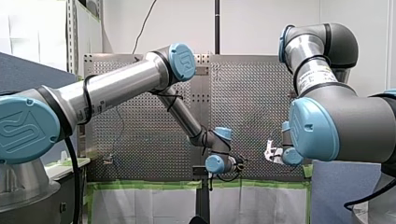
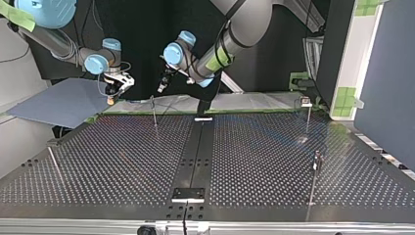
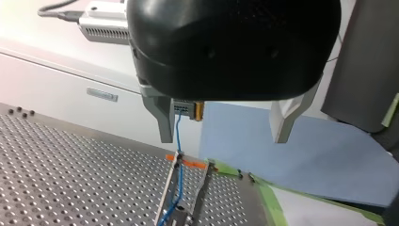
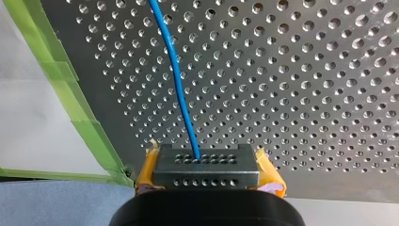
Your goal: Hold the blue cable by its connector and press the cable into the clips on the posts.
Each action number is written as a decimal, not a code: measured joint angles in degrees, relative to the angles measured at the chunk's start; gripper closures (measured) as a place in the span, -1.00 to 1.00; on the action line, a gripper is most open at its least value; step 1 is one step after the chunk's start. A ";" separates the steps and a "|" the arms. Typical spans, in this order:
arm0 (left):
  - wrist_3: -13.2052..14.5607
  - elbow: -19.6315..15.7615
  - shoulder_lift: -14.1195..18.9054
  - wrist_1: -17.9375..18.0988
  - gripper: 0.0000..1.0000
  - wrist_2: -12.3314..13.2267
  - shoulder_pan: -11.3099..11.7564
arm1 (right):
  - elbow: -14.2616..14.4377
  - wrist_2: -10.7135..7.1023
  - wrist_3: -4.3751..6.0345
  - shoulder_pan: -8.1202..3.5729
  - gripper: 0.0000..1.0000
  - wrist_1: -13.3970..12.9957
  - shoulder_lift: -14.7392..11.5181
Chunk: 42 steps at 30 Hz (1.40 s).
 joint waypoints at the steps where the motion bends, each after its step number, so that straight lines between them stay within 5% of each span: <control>1: -0.24 0.06 0.00 0.45 -1.00 -0.02 -0.14 | 0.00 0.00 0.00 0.02 1.00 -0.01 0.00; 17: -4.44 3.18 -0.11 3.69 -1.00 -0.13 -1.49 | 0.00 0.00 0.16 0.21 1.00 -0.01 0.00; 31: -5.65 8.44 -5.41 -0.44 -1.00 -0.05 -0.78 | -0.01 0.02 0.22 0.24 1.00 -0.10 0.00; 42: -5.53 8.70 -5.79 -0.94 -1.00 -0.24 -0.66 | -0.01 -0.03 0.25 0.25 1.00 -0.09 0.03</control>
